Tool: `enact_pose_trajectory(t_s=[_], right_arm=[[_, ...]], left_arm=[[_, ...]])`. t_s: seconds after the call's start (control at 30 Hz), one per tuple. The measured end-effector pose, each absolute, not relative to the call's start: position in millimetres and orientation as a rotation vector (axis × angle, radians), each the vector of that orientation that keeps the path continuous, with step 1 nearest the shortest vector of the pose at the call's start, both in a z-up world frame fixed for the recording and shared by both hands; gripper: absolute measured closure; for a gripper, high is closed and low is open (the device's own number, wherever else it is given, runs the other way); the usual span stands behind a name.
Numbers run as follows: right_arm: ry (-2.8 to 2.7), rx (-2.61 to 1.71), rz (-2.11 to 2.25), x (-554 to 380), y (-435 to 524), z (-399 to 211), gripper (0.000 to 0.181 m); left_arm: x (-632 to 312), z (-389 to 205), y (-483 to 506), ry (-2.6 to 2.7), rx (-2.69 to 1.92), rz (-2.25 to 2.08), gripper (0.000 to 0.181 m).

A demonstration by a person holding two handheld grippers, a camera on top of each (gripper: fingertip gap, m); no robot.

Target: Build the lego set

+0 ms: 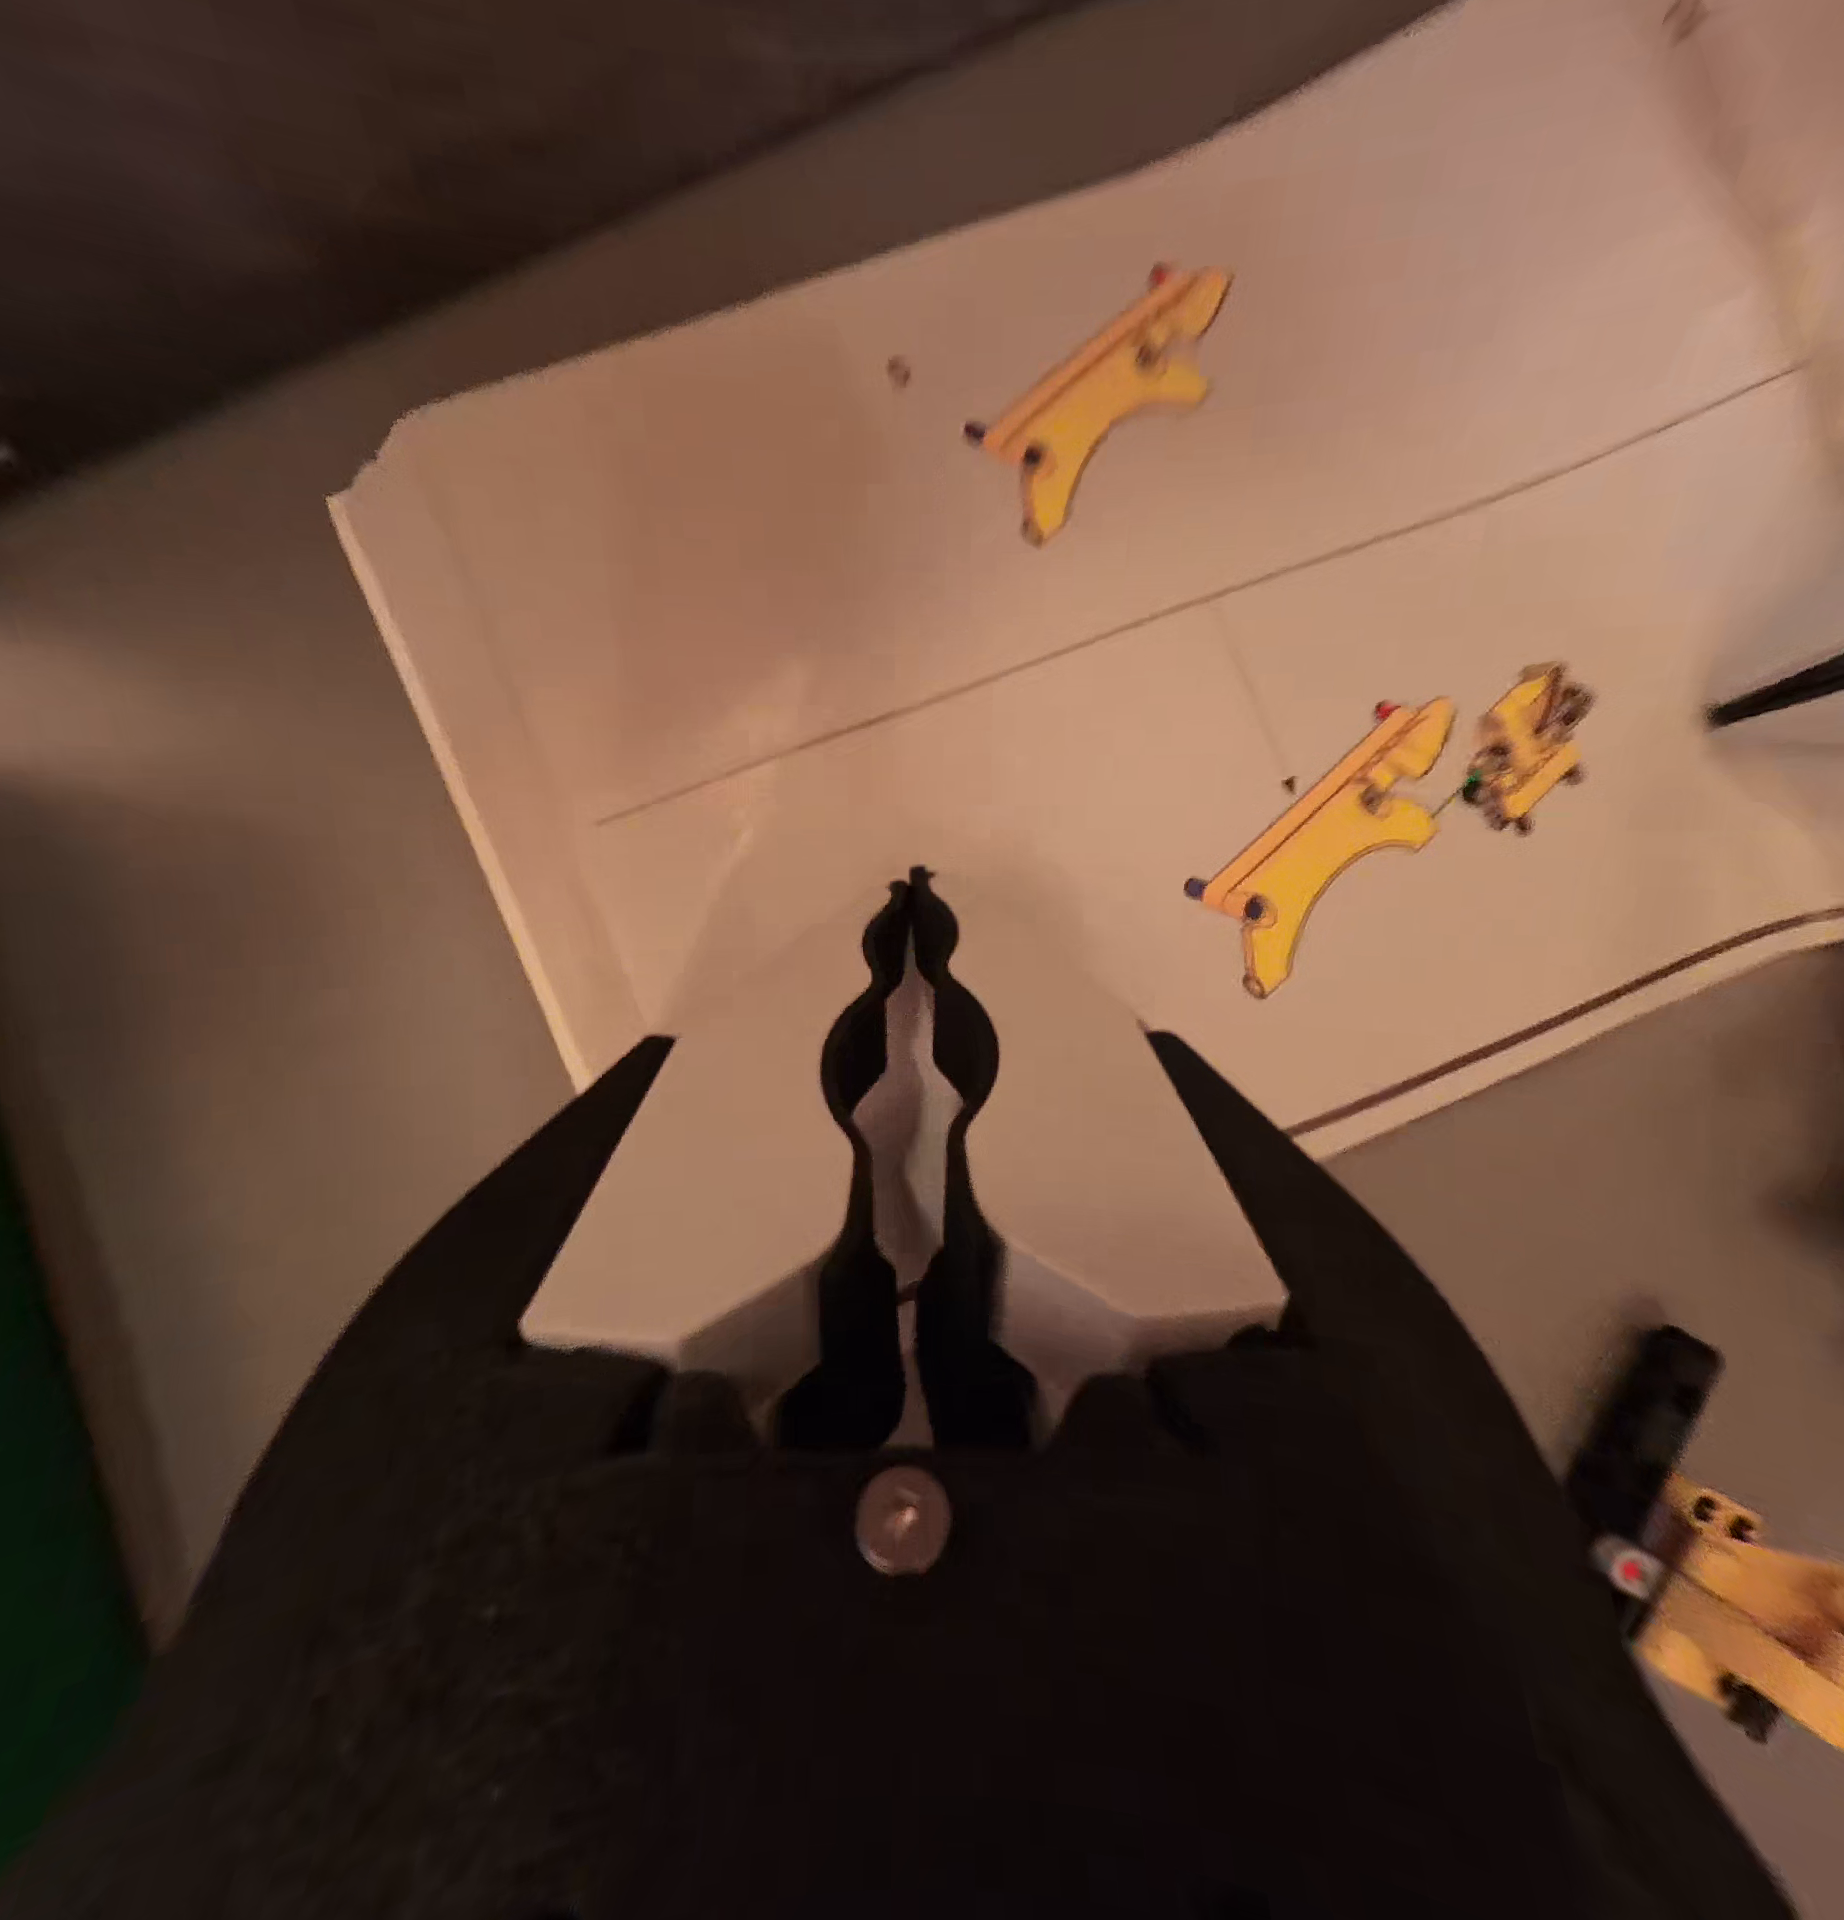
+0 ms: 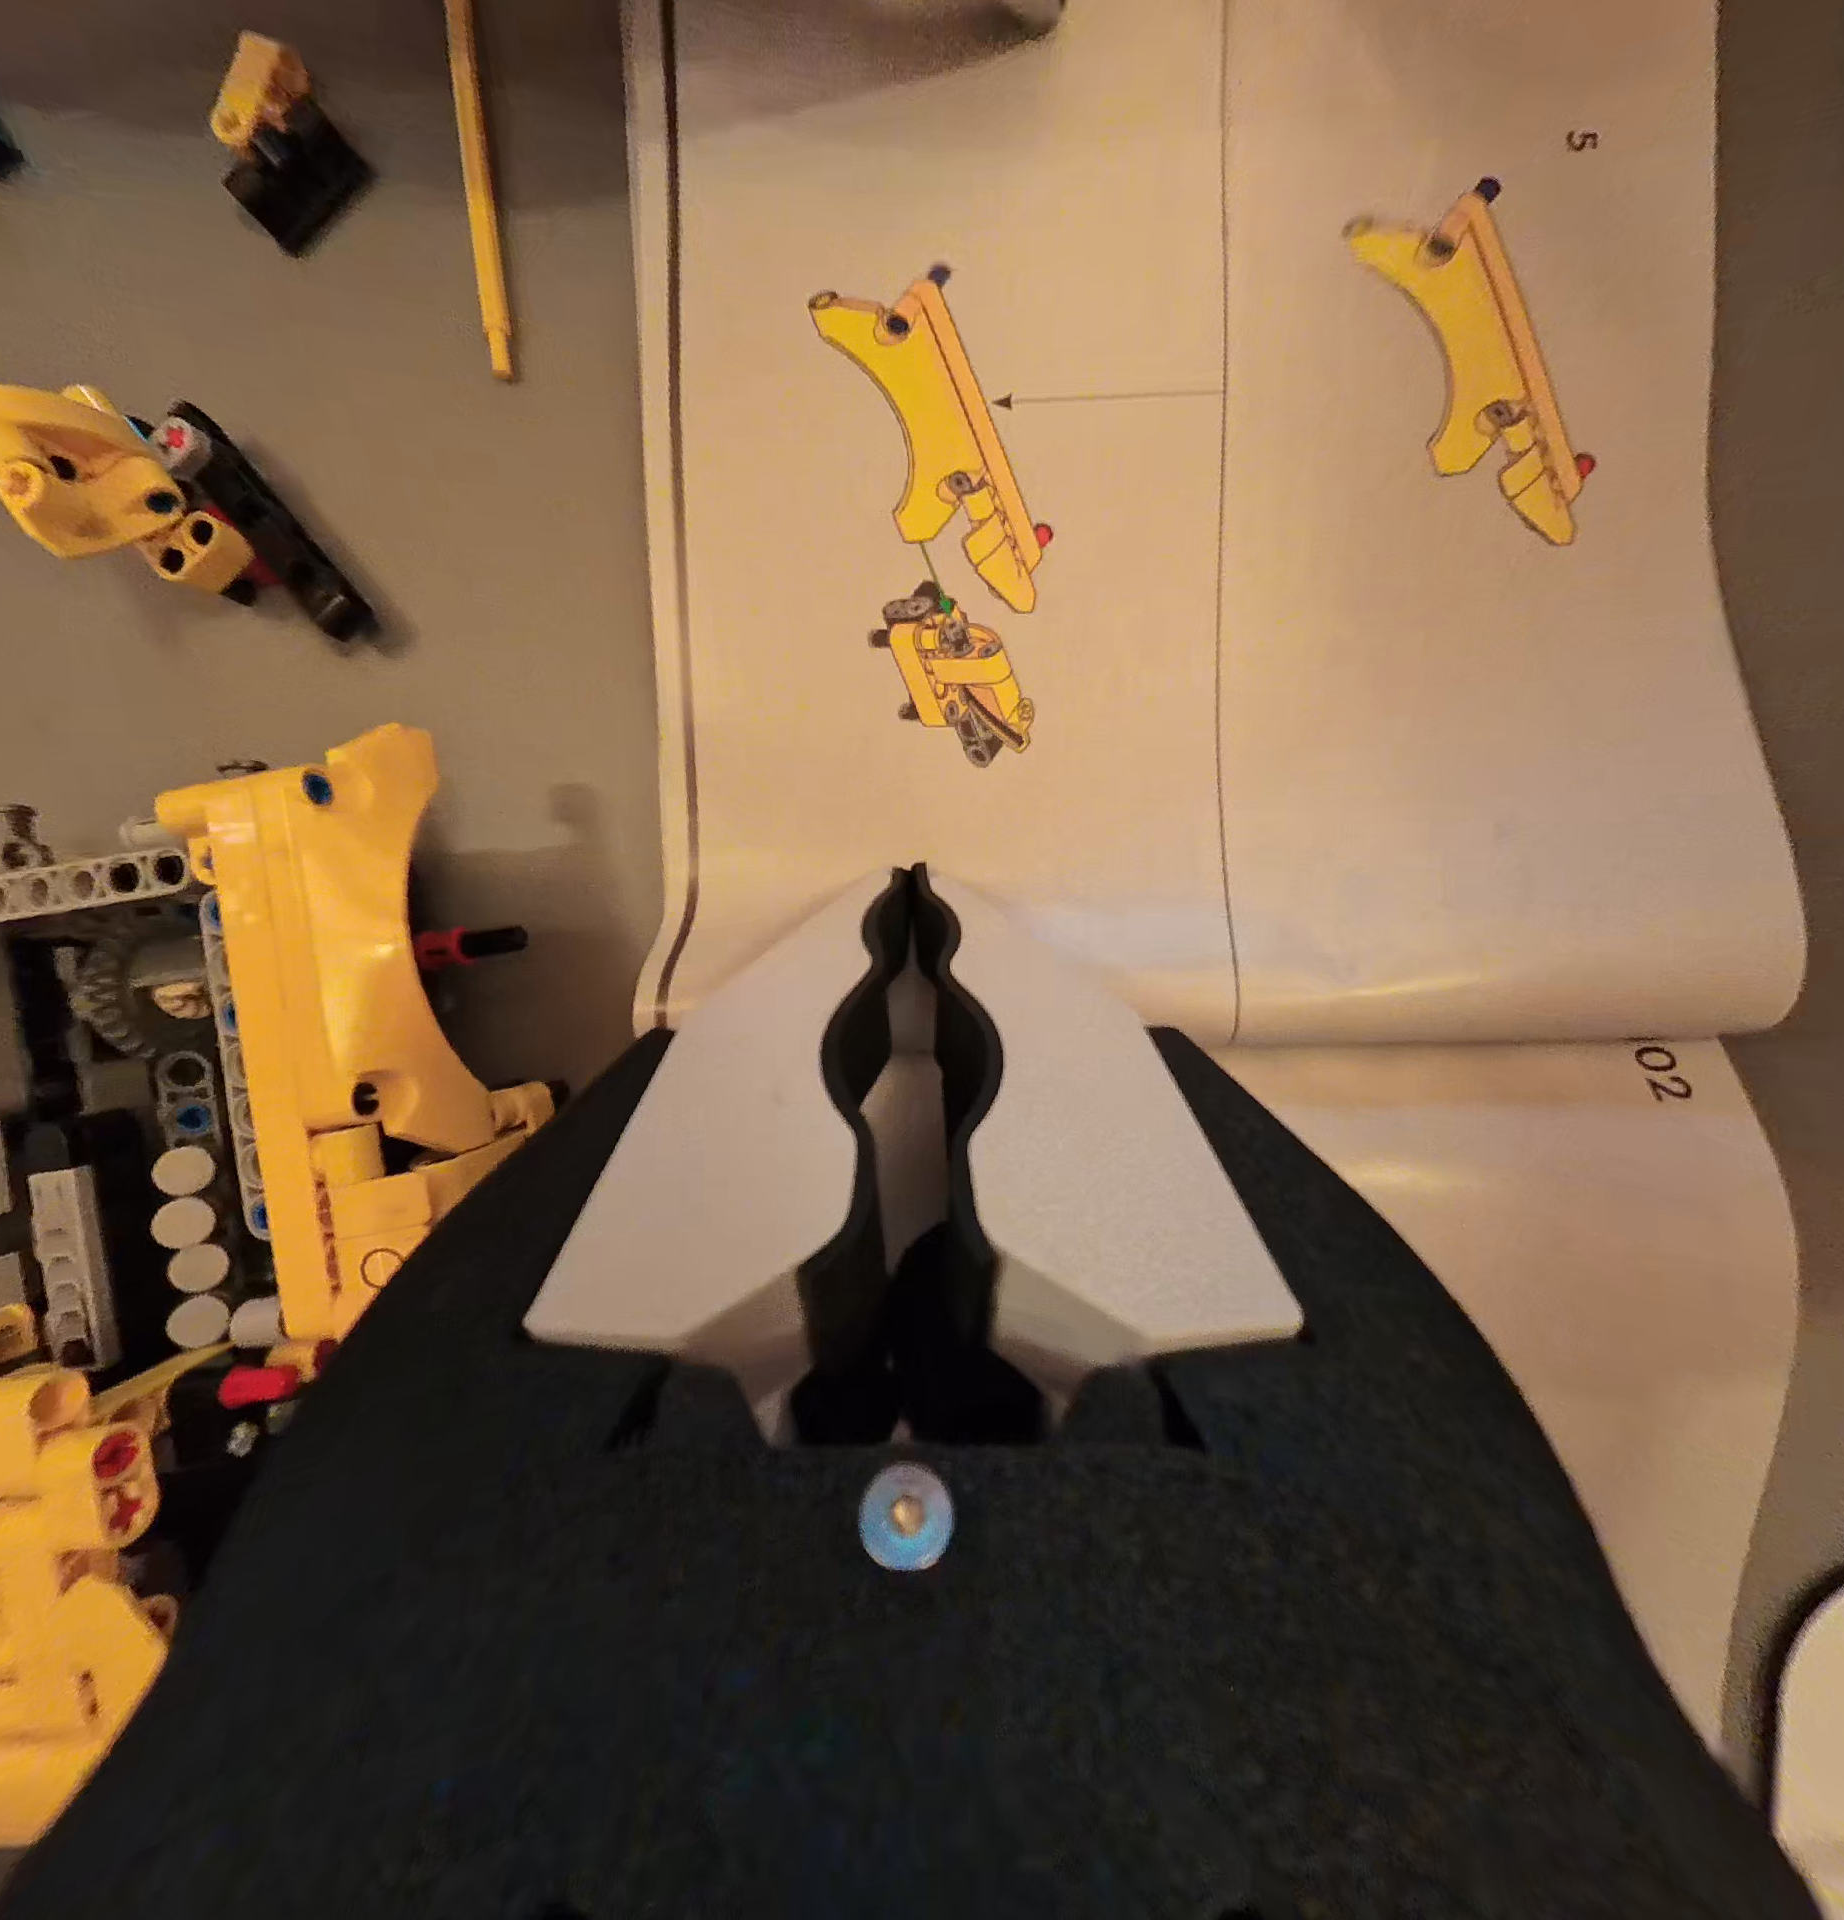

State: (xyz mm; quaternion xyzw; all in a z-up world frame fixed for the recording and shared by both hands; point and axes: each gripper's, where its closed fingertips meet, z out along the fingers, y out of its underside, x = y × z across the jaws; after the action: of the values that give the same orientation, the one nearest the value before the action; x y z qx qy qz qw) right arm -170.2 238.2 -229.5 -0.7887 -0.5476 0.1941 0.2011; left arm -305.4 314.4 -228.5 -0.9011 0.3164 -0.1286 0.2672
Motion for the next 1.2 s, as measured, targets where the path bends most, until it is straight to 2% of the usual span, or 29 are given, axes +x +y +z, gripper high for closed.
enact_pose_trajectory(t_s=[0.13, 0.27, 0.43, 0.6, 0.73, 0.9, 1.1, 1.2], right_arm=[[-1.502, -2.177, 0.728, -176, 244, -208, 0.181], [-1.214, -2.022, 0.451, -153, 323, -186, 0.181], [-1.229, -2.084, 0.266, -131, 338, -230, 0.181], [-1.157, -2.068, 0.311, -131, 339, -223, 0.181], [-1.293, -1.95, 0.504, -161, 296, -194, 0.181], [-1.547, -2.033, 0.641, -174, 232, -214, 0.181], [-1.513, -2.072, 0.574, -171, 231, -232, 0.181], [-1.465, -2.042, 0.478, -167, 230, -204, 0.181]], left_arm=[[-312, -230, 313, 0.856, -2.446, -0.321, 0.181], [-312, -230, 313, 0.833, -2.438, -0.343, 0.181], [-310, -231, 312, 0.843, -2.435, -0.347, 0.181], [-309, -231, 312, 0.837, -2.437, -0.381, 0.181], [-311, -231, 312, 0.839, -2.435, -0.37, 0.181], [-310, -231, 312, 0.846, -2.437, -0.378, 0.181], [-309, -231, 312, 0.838, -2.422, -0.395, 0.181], [-309, -231, 312, 0.844, -2.42, -0.369, 0.181]])
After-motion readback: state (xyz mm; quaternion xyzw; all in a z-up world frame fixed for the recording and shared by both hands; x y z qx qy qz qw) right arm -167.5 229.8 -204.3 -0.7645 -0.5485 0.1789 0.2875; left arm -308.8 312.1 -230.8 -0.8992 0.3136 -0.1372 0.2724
